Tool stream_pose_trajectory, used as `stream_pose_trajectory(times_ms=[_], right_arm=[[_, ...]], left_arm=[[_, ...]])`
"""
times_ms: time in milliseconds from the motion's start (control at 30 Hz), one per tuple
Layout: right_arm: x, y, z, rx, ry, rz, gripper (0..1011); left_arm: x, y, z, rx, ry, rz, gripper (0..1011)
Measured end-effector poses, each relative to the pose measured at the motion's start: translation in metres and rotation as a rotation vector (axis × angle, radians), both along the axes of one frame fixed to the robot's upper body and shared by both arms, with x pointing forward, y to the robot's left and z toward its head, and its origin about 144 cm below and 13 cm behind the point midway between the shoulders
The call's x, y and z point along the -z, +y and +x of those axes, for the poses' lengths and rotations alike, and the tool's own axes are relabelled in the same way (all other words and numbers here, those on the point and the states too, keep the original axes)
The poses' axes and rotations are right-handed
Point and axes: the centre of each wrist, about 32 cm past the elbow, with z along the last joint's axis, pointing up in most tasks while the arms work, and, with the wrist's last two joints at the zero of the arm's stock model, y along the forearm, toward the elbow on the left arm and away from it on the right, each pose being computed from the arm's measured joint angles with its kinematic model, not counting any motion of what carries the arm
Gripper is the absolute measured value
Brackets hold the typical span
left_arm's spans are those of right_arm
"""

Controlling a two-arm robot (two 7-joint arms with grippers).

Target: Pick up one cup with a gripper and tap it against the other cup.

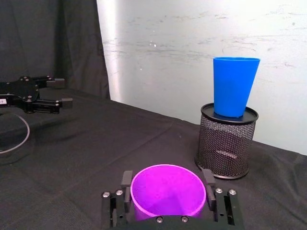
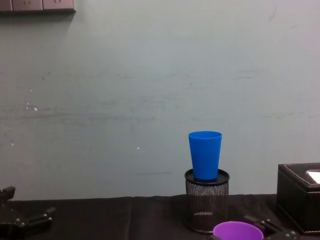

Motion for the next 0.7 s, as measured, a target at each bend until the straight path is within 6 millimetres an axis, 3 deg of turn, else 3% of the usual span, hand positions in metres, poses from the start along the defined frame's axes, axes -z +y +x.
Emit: stream_pose_trajectory(times_ms=[167, 333, 700], right_arm=[[0.0, 0.0, 0.0, 0.0, -0.001, 0.0, 990], [-0.003, 0.001, 0.0, -0.003, -0.01, 0.001, 1002], [-0.051, 0.003, -0.005, 0.064, -0.124, 0.042, 1003]], left_arm=[[0.0, 0.0, 0.0, 0.0, 0.0, 0.0, 1000], [0.0, 0.0, 0.0, 0.0, 0.0, 0.0, 1000], [0.0, 0.0, 0.0, 0.0, 0.0, 0.0, 1000]])
